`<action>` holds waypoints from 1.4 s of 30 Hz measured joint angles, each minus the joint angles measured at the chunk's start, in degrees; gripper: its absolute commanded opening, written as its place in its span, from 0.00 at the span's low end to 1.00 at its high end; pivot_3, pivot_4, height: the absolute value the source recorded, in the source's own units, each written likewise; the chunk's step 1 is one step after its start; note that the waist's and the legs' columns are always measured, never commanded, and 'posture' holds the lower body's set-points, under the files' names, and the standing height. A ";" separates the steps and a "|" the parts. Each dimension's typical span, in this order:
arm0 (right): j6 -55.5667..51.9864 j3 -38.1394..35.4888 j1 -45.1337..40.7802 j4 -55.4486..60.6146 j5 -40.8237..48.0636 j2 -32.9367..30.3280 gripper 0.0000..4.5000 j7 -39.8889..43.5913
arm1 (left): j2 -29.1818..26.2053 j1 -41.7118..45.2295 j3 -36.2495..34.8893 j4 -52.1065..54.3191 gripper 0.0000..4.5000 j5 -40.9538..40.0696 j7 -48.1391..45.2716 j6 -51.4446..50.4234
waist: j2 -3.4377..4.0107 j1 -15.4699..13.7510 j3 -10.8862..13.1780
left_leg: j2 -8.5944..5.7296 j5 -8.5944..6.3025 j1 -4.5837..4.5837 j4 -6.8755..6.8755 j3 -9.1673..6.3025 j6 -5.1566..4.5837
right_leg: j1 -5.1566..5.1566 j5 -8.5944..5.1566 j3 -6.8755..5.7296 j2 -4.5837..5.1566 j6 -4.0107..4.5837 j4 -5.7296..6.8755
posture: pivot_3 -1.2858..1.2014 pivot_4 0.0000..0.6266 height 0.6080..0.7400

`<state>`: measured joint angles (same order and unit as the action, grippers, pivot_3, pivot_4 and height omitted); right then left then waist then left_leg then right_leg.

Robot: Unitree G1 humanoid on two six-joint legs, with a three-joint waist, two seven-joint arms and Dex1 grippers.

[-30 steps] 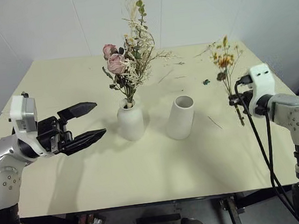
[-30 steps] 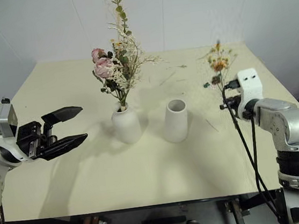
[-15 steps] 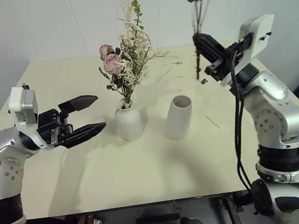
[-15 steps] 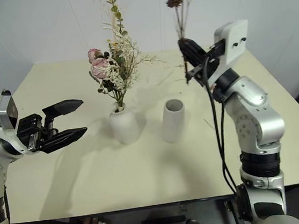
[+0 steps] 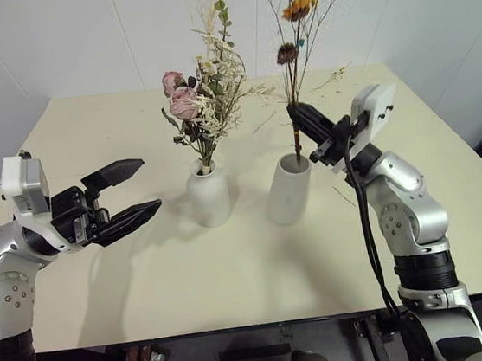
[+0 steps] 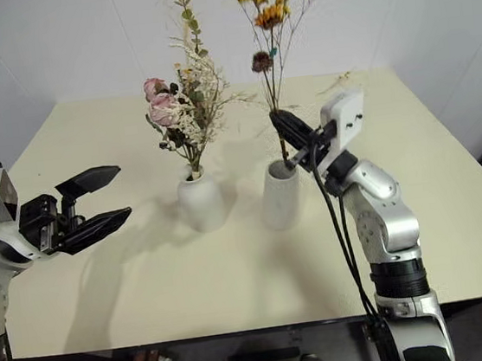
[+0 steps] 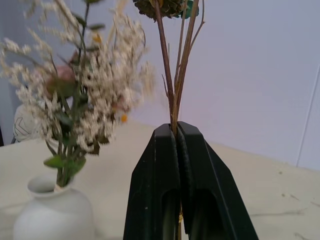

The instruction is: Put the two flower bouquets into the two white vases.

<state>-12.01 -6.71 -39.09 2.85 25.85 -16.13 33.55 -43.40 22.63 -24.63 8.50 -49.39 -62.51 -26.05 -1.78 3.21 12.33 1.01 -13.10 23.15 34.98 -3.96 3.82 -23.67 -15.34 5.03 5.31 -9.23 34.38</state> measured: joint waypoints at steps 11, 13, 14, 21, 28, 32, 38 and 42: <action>1.60 2.07 4.30 1.81 0.15 1.79 0.01 0.55 | 0.33 0.52 0.50 0.24 1.00 -0.01 0.54 0.00 | 0.00 -0.02 0.00 | 0.01 0.00 -0.03 -0.01 -0.01 0.01 | 0.00 -0.02 0.00 -0.01 0.03 0.03 | 0.52 0.24 1.00; 1.41 2.59 5.61 2.42 0.16 2.15 0.01 0.53 | 0.33 0.90 0.61 0.18 1.00 -0.01 0.51 0.00 | 0.00 -0.02 0.00 | 0.00 0.00 -0.02 0.00 0.00 0.01 | 0.01 -0.02 0.00 0.00 0.03 0.02 | 0.52 0.24 1.00; 1.41 2.67 6.21 2.51 0.13 2.16 0.01 0.51 | 0.33 1.13 0.74 0.13 1.00 -0.01 0.49 0.00 | 0.00 -0.02 0.00 | 0.00 0.00 -0.02 0.01 0.00 0.01 | 0.01 -0.02 0.00 0.00 0.03 0.02 | 0.52 0.24 1.00; 1.67 2.38 7.77 2.50 -0.13 2.13 0.01 0.05 | 0.33 1.73 1.13 -0.26 1.00 0.04 0.30 0.00 | 0.00 -0.01 0.00 | 0.01 0.01 -0.04 0.00 -0.01 0.02 | 0.00 -0.02 0.00 -0.02 0.04 0.04 | 0.52 0.24 1.00; 2.07 2.29 8.95 2.35 -0.58 2.13 0.01 -0.10 | 0.34 2.48 1.72 -0.42 1.00 0.15 0.06 0.28 | 0.00 0.00 0.00 | 0.01 0.01 -0.04 0.00 -0.01 0.02 | 0.01 -0.02 0.00 -0.02 0.04 0.04 | 0.52 0.24 1.00; 2.06 2.29 10.31 2.36 -0.60 2.14 0.05 -0.49 | 0.34 2.75 2.18 -0.66 1.00 0.22 -0.17 0.55 | 0.00 -0.01 0.00 | 0.01 0.01 -0.03 0.00 0.00 0.02 | 0.01 -0.02 0.00 -0.02 0.04 0.03 | 0.52 0.24 1.00; 1.93 1.83 11.11 3.87 -0.58 2.08 0.45 -1.34 | 0.34 3.63 2.54 -2.35 1.00 0.35 -0.46 1.05 | 0.00 -0.02 0.00 | 0.01 0.01 -0.03 0.01 -0.01 0.02 | 0.01 -0.02 0.00 -0.02 0.04 0.04 | 0.52 0.24 1.00; 1.79 1.17 11.57 5.73 -0.55 1.24 0.76 -2.01 | 0.34 4.12 3.11 -2.70 1.00 0.56 -0.98 1.27 | 0.00 -0.06 0.00 | 0.01 0.01 -0.03 0.00 -0.01 0.02 | 0.01 -0.02 0.00 -0.02 0.04 0.03 | 0.52 0.24 1.00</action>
<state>-10.22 -5.54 -27.52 8.58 25.29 -14.89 31.54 -43.06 26.75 -21.52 5.79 -48.84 -63.49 -24.78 -1.78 3.16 12.32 1.02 -13.09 23.11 34.98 -3.96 3.84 -23.66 -15.36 5.03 5.29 -9.19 34.41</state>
